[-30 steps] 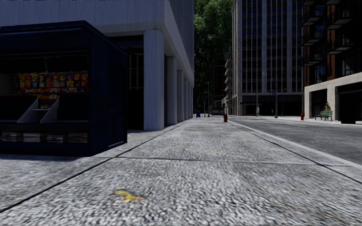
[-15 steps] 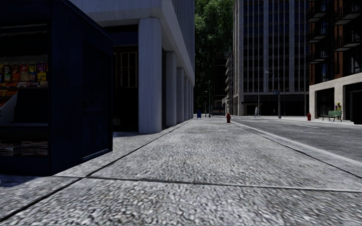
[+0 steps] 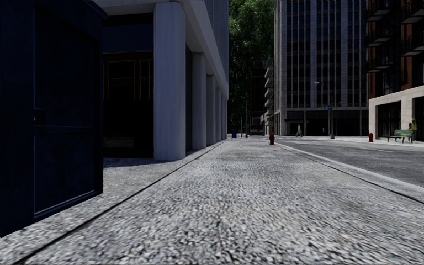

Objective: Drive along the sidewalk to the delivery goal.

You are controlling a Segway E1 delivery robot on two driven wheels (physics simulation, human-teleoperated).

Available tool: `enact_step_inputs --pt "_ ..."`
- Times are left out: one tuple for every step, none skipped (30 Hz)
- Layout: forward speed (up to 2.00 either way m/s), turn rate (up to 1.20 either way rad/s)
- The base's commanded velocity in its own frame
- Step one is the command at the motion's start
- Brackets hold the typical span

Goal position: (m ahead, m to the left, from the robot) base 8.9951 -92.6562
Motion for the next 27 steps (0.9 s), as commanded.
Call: enact_step_inputs --pt "2.00 0.00" --pt "2.00 0.00" --pt "2.00 0.00" --pt "2.00 0.00" --pt "2.00 0.00" --pt "2.00 0.00" --pt "2.00 0.00" --pt "2.00 0.00" --pt "2.00 0.00" --pt "2.00 -0.41" --pt "2.00 -0.86" --pt "2.00 -1.20" --pt "2.00 -1.20" --pt "2.00 -1.20" --pt "2.00 -1.20" --pt "2.00 -0.74" --pt "2.00 -0.05" --pt "2.00 -0.05" --pt "2.00 -0.01" --pt "2.00 0.00" --pt "2.00 0.00" --pt "2.00 0.00" --pt "2.00 0.00" --pt "2.00 0.00" --pt "2.00 0.00" --pt "2.00 0.00" --pt "2.00 0.00"
